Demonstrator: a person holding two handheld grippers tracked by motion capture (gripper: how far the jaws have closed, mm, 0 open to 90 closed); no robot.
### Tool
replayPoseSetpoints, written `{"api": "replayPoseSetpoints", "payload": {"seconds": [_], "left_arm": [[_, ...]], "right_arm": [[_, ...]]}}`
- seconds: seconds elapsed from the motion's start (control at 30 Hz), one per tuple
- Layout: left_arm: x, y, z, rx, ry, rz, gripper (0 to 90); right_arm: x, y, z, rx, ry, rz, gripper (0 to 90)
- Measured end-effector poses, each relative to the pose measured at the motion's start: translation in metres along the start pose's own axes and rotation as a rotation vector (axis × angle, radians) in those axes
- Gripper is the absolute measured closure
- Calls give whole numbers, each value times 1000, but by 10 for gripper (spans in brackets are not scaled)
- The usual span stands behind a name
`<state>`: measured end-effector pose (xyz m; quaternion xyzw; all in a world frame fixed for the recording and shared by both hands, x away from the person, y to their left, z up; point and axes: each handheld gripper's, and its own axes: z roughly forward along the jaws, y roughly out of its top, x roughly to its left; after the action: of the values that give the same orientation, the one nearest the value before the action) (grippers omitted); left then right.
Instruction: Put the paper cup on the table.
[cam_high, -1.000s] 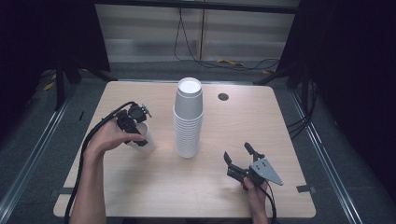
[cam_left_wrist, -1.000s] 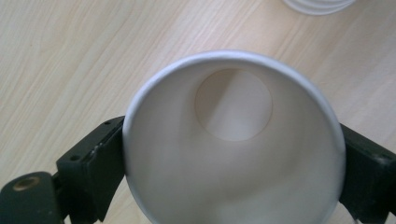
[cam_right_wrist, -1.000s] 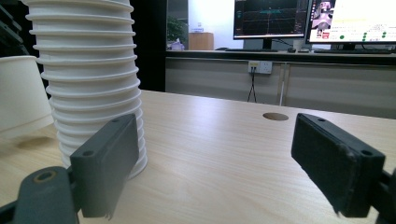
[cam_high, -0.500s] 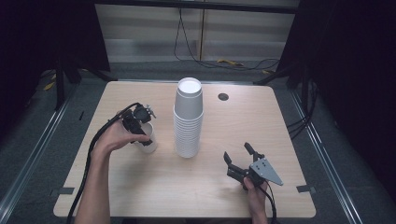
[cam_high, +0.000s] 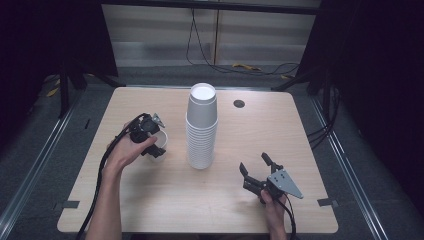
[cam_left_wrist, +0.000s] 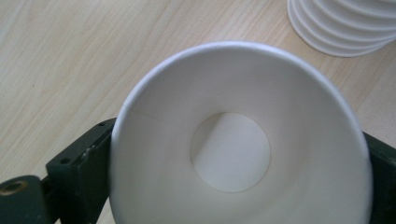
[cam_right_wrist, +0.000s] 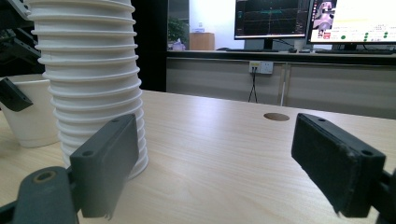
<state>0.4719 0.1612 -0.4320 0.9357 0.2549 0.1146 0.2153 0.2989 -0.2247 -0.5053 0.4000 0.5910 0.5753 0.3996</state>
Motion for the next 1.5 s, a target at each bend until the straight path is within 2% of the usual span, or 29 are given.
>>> {"api": "replayPoseSetpoints", "payload": {"seconds": [0.2,0.27,0.33,0.47,0.53,0.63,0.73,0.8,0.97,1.07,1.17,1.27,1.37,1.5], "left_arm": [[-1,-12,3,-107,4,-41,48],[-2,-14,6,-111,10,-50,46],[-3,-18,9,-136,7,-60,44],[-4,-28,12,-203,22,-115,48],[-4,-33,13,-236,9,-143,47],[-6,-40,17,-249,-3,-170,91],[-7,-45,18,-253,4,-159,82],[-8,-49,18,-287,0,-182,101],[-9,-61,24,-313,-33,-231,153],[-11,-66,25,-349,-13,-237,155],[-12,-71,26,-354,-19,-263,155],[-14,-77,26,-375,1,-273,155],[-16,-83,28,-402,19,-307,154],[-22,-86,26,-418,28,-301,154]], "right_arm": [[0,0,0,0,0,0,150],[0,0,0,0,0,0,150],[0,0,0,0,1,0,150],[0,0,0,0,0,0,150],[0,0,0,0,4,0,150],[0,0,0,0,5,0,151],[0,0,0,0,5,0,151],[0,0,0,0,4,0,150],[0,0,0,0,5,0,151],[0,0,0,0,5,0,150],[0,0,0,-2,7,0,151],[0,0,0,0,6,0,151],[0,0,0,0,6,0,151],[0,0,0,0,6,0,151]]}}
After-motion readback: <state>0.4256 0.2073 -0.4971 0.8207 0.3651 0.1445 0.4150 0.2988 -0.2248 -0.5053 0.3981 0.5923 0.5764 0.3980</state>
